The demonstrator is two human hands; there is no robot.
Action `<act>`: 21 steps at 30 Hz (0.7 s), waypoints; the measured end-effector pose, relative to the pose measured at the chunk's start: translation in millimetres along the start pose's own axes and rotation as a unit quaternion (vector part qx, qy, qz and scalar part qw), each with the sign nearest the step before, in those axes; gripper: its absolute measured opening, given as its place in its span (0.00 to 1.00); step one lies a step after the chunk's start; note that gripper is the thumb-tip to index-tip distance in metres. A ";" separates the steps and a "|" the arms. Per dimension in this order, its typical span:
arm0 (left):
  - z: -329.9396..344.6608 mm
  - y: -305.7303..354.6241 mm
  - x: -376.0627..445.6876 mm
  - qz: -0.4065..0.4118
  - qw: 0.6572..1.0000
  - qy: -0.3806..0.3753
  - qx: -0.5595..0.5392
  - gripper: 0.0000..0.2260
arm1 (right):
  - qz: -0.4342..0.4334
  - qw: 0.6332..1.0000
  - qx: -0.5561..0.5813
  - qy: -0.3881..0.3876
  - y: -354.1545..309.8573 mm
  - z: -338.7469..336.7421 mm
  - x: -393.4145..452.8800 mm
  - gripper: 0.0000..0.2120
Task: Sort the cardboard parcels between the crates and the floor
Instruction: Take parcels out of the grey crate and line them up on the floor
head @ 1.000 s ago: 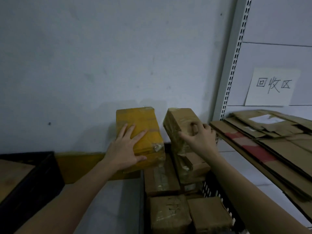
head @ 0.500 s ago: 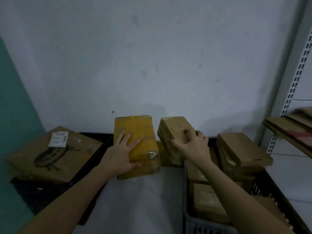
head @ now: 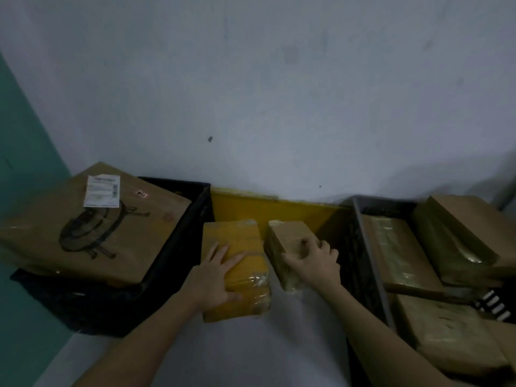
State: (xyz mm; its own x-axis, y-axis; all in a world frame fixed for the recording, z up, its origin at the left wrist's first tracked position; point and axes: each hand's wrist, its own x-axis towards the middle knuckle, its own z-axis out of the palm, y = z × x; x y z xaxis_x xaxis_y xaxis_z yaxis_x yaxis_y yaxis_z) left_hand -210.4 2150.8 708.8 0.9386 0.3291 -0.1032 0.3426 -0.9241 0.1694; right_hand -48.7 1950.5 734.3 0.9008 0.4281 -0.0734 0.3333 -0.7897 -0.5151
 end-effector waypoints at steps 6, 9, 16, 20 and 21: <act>58.4 -43.5 16.5 0.018 0.996 -0.083 -0.015 0.46 | 0.078 0.996 -0.018 -0.044 -1.0 90.2 -2.0 0.44; 74.1 -57.7 33.0 0.019 0.994 -0.104 0.024 0.44 | 0.094 0.994 -0.039 -0.043 3.7 117.5 -0.8 0.40; 104.6 -63.9 60.2 -0.038 0.999 -0.023 0.028 0.40 | 0.065 0.996 -0.028 -0.052 12.8 184.7 11.3 0.38; 120.1 -60.4 67.8 -0.038 0.998 -0.003 0.050 0.38 | 0.017 0.997 -0.012 -0.068 19.0 209.3 15.8 0.42; 120.5 -59.8 71.9 -0.046 0.997 0.002 0.058 0.37 | 0.001 0.998 -0.016 -0.068 20.3 210.7 20.5 0.43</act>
State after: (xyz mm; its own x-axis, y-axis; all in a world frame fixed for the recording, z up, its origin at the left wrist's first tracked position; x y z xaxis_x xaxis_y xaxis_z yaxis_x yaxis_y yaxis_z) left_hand -168.2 2206.3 573.2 0.9040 0.4137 -0.1081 0.4201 -0.9063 0.0454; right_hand -82.2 2035.8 542.4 0.8566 0.4795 -0.1907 0.3413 -0.8037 -0.4875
